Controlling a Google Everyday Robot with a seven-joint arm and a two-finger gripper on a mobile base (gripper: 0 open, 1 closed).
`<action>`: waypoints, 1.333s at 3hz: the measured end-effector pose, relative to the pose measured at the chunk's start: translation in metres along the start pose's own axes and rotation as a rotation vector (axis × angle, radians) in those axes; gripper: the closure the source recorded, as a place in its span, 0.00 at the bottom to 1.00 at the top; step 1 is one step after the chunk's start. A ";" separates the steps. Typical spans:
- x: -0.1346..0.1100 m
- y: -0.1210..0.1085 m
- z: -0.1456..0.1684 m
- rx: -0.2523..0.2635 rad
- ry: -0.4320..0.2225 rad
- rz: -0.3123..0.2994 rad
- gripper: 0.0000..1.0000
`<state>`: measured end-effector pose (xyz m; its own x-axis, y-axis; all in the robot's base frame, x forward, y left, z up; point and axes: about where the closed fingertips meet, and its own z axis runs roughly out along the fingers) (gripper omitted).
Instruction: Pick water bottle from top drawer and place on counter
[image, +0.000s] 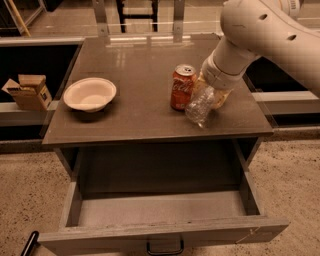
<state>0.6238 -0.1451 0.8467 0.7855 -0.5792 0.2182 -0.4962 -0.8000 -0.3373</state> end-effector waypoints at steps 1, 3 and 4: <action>-0.009 -0.001 0.021 -0.039 -0.044 -0.020 0.27; -0.009 -0.001 0.021 -0.040 -0.045 -0.020 0.00; 0.002 -0.003 0.008 -0.032 -0.038 0.033 0.00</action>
Offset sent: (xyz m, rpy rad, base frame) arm 0.0013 0.0081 -0.0185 -0.0150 0.0495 0.0221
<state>0.6297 -0.1422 0.8408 0.7815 -0.5997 0.1718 -0.5335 -0.7853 -0.3142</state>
